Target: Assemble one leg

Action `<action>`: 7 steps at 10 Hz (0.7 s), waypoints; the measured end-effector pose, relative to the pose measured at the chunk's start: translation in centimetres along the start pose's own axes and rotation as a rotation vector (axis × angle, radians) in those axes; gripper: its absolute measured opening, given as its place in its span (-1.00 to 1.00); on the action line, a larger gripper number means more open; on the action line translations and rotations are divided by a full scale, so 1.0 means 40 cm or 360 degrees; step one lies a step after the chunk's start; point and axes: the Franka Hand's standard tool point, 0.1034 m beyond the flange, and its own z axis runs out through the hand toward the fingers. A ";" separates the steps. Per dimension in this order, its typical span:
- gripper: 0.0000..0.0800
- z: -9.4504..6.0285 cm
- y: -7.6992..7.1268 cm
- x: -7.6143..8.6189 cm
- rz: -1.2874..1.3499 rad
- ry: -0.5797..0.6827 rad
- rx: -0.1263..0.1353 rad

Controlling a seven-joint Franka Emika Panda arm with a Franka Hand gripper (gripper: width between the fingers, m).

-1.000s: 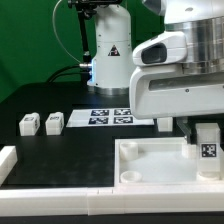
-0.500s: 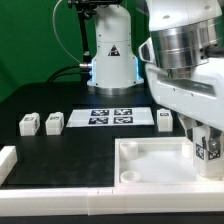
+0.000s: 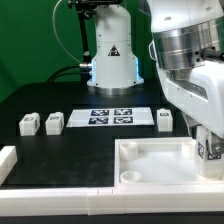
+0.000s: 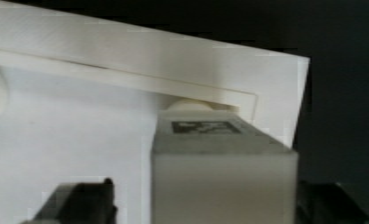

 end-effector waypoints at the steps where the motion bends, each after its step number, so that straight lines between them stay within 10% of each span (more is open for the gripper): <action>1: 0.59 0.009 -0.003 -0.011 -0.0325 0.0024 -0.0013; 7: 0.62 -0.011 -0.021 0.008 -0.1560 0.0107 -0.0080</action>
Offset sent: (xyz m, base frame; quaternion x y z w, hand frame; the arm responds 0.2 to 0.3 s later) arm 0.0000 0.0000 0.0000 0.0000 0.0000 -0.2667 0.9638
